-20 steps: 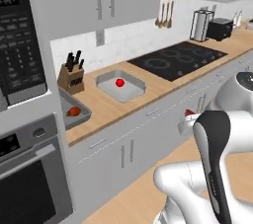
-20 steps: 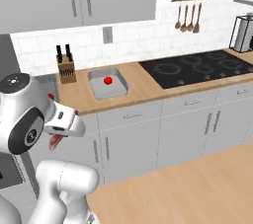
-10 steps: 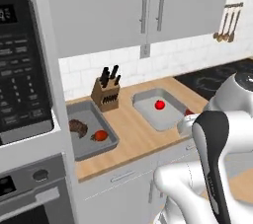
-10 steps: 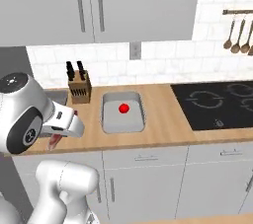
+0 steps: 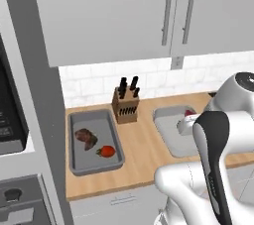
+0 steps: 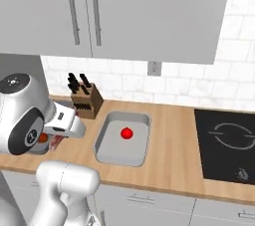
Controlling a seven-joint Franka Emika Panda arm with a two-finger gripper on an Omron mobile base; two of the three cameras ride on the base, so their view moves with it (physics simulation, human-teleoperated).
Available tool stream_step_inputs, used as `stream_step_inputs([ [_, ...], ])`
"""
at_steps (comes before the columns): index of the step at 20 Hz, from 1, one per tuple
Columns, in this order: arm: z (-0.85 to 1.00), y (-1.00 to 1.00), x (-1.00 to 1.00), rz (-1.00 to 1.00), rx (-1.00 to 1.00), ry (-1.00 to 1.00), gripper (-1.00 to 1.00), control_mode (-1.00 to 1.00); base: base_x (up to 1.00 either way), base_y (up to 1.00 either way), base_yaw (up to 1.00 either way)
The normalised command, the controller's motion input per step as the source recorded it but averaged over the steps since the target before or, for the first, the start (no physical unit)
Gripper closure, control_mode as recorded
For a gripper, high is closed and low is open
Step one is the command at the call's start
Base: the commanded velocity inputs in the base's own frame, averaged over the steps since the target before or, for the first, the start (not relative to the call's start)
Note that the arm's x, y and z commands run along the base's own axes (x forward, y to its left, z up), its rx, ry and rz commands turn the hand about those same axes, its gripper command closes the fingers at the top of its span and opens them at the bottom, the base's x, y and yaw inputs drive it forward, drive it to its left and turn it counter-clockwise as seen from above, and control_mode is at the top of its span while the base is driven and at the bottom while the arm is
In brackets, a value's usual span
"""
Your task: Place one tomato and one steak in each tupperware on the nearby counter, to pack two identical lunches.
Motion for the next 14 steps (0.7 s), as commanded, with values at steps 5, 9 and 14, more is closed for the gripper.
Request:
stream_step_inputs([
  [5, 0.00, 0.00, 0.00, 0.00, 0.00, 0.00, 1.00, 1.00, 0.90, -0.62, 0.40],
  [9, 0.00, 0.00, 0.00, 0.00, 0.00, 0.00, 1.00, 1.00, 0.57, -0.41, 0.28],
  [14, -0.48, -0.43, 0.56, 0.00, 0.00, -0.01, 1.00, -1.00, 0.00, 0.00, 0.00],
])
